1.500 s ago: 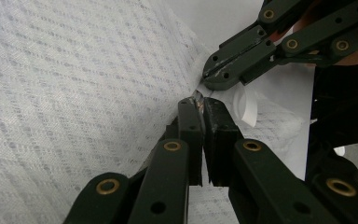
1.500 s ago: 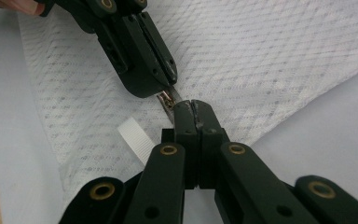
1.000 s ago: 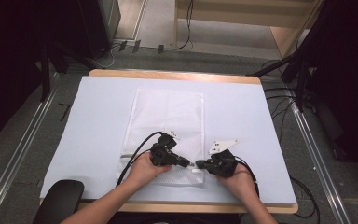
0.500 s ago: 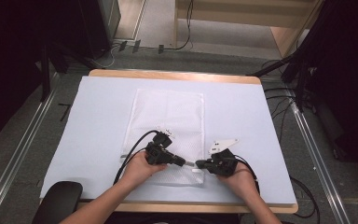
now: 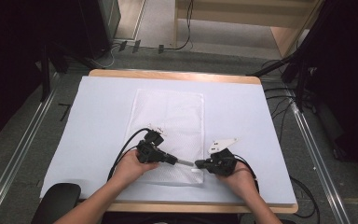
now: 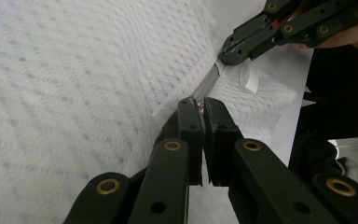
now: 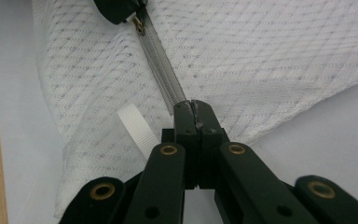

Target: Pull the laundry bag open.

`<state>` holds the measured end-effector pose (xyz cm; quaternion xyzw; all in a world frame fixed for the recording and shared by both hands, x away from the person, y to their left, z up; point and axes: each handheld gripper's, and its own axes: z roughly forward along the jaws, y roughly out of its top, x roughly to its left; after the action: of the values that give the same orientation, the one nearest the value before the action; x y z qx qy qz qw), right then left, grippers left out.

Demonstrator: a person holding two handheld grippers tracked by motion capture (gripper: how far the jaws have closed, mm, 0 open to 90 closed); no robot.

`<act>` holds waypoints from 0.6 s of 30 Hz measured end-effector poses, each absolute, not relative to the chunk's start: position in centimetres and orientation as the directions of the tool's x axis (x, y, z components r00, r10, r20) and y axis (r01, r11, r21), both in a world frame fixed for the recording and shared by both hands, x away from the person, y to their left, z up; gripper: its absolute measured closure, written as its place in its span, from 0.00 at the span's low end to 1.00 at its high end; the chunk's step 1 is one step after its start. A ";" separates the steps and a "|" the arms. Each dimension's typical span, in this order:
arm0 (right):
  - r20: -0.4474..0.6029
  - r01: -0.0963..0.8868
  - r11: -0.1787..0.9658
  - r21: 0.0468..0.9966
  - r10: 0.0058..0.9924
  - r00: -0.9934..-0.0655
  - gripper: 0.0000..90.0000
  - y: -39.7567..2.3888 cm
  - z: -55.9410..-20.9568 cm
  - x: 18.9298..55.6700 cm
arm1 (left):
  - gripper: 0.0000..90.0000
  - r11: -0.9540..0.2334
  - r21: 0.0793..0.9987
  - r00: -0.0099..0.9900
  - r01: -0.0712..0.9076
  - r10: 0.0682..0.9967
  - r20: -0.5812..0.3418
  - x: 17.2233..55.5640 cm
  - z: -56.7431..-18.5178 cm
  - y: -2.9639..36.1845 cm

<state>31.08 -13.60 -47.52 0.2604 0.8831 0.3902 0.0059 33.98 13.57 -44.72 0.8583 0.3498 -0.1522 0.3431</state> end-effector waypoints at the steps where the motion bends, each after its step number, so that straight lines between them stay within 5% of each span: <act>1: 0.190 0.455 0.562 0.691 0.466 -0.864 1.00 -13.6 -47.5 31.1 | 0.98 -0.525 0.480 0.711 0.703 0.498 -0.496 33.9 -44.6 13.7; 18: 0.199 0.460 0.554 0.693 0.466 -0.862 1.00 -13.6 -47.6 31.1 | 0.98 -0.511 0.480 0.701 0.713 0.519 -0.489 33.8 -43.8 16.4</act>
<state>31.11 -13.64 -47.56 0.2629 0.8816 0.3920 0.0038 33.81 16.35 -43.81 0.8573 0.3594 -0.1430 0.3397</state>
